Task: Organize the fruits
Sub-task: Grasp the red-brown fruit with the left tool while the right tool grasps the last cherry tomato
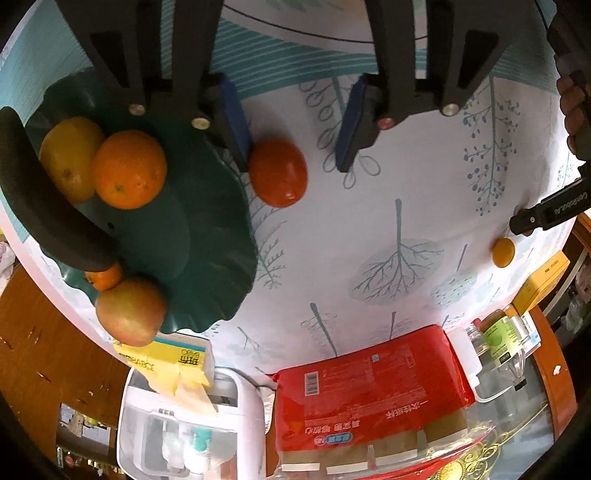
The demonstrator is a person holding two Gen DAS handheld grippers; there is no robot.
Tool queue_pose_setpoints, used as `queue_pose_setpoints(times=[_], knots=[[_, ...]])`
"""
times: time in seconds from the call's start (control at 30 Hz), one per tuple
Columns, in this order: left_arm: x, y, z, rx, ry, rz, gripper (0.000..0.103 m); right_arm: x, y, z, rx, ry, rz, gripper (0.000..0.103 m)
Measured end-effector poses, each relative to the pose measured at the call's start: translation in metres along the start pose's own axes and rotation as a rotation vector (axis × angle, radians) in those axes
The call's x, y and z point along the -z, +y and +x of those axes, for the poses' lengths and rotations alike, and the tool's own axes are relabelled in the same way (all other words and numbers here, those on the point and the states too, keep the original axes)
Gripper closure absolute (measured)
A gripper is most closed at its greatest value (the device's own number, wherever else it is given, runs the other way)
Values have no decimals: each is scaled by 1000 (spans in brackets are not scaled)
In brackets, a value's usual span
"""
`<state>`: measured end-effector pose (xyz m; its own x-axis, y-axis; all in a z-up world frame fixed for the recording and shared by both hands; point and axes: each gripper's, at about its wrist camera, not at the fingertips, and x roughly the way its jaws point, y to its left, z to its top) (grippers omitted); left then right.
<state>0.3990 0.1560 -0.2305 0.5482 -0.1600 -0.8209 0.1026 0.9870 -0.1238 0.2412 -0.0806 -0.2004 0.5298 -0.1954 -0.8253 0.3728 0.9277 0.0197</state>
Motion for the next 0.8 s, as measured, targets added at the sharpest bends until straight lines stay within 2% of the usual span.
queue_pose_setpoints(times=[0.1, 0.2, 0.5, 0.57, 0.63, 0.8], knots=[[2, 4, -1, 4, -31, -18, 22, 0, -2, 0, 8, -8, -6, 68], [1, 7, 0, -7, -46, -40, 30, -1, -2, 0, 17, -12, -15, 71], [3, 15, -1, 8, -82, -98, 59, -1, -1, 1, 14, -8, -28, 72], [3, 15, -1, 9, -81, -97, 69, -1, -1, 1, 13, -8, -32, 72], [3, 16, -1, 20, -80, -97, 73, -1, -1, 1, 12, -8, -31, 72], [3, 16, -4, 21, -91, -95, 73, -2, -1, 1, 13, -6, -31, 72]])
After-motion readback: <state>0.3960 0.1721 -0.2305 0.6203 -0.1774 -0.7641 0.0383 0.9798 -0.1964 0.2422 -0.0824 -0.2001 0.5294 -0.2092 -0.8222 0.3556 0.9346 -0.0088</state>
